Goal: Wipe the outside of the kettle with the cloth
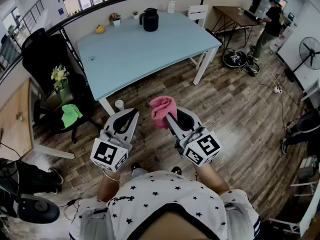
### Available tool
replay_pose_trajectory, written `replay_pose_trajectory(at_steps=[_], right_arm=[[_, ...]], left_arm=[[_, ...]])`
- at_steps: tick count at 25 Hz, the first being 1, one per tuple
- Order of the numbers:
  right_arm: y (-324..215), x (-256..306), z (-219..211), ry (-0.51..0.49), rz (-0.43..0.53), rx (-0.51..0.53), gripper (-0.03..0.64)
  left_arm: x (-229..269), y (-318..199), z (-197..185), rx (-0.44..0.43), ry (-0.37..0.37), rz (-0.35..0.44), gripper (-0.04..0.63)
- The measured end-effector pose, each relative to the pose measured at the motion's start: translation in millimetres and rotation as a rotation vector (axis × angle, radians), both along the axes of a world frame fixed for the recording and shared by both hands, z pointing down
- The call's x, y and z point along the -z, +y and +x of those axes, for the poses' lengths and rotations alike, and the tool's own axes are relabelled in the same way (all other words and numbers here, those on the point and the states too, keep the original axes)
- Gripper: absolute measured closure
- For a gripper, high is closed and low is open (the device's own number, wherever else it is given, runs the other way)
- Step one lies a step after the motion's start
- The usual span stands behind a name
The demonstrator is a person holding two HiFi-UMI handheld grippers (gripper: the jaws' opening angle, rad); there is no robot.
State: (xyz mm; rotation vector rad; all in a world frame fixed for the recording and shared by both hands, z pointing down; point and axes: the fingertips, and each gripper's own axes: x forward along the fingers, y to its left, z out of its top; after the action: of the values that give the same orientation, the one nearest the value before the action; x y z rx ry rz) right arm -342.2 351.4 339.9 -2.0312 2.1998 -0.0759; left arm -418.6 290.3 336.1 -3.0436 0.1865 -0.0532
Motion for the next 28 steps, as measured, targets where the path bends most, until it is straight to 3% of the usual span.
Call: replay_pose_trajectory(at_steps=[13,28], right_arm=[[11.7,-3.5,13.3,-0.058,0.022,0.002,0.525],[70.6,-10.7,64.4,-0.101,0.039,-0.031,0.523]], left_arm=[[-2.0,9.5,13.4,-0.006,-0.013,0.007,0.565],[-7.6,69.6,67.3,-0.058,-0.042,0.021,0.565]])
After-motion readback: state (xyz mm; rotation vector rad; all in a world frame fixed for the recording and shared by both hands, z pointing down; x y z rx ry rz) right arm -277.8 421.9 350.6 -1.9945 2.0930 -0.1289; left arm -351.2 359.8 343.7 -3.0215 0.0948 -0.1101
